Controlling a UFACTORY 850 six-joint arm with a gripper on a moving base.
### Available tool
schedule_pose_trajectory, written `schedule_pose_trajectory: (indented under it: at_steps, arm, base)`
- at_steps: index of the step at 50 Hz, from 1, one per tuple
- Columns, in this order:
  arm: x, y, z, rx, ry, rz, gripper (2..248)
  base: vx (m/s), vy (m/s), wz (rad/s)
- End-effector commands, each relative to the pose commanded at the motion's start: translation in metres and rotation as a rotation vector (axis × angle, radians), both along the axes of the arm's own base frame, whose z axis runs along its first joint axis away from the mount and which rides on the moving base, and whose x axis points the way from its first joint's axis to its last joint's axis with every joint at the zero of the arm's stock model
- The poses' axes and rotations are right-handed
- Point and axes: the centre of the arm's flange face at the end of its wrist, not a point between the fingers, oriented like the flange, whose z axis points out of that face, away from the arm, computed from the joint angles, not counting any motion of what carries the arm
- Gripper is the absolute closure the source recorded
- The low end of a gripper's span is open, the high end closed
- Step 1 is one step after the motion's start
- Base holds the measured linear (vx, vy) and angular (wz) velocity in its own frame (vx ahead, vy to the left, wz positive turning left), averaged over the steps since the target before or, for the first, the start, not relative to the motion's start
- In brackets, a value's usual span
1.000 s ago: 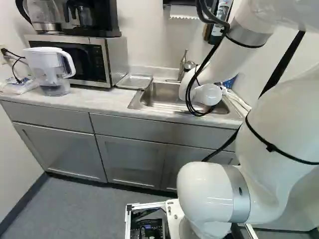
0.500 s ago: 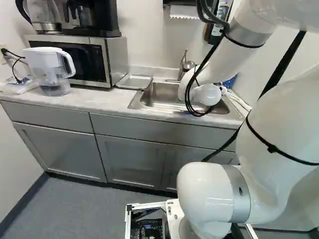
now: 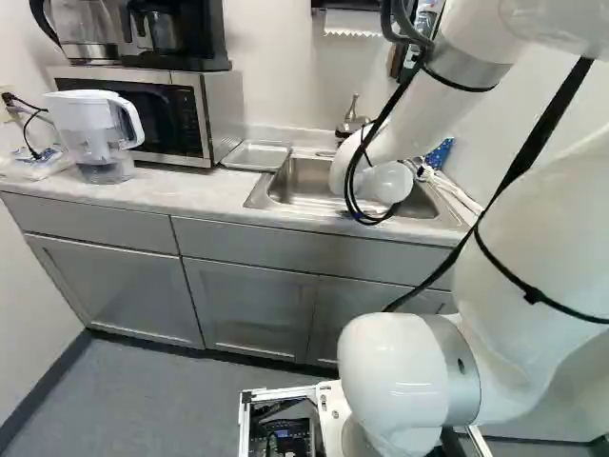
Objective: Rinse the cup and place it in the tray
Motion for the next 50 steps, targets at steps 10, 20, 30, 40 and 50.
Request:
schedule_pose_trajectory:
  at_steps: [10, 20, 30, 40, 50]
  arm:
    - [0.0, 0.014, 0.001, 0.0, -0.002, 0.034, 133]
    - [-0.001, 0.025, 0.007, -0.001, -0.018, 0.063, 133]
    - [-0.003, 0.039, 0.017, -0.002, -0.042, 0.097, 133]
    - [-0.004, 0.053, 0.026, -0.002, -0.055, 0.132, 133]
    - [-0.006, 0.065, 0.035, 0.003, -0.062, 0.157, 133]
  base:
    - [0.0, 0.0, 0.0]
    - [0.0, 0.0, 0.0]
    - [0.0, 0.0, 0.0]
    - [0.0, 0.0, 0.0]
    - [0.0, 0.0, 0.0]
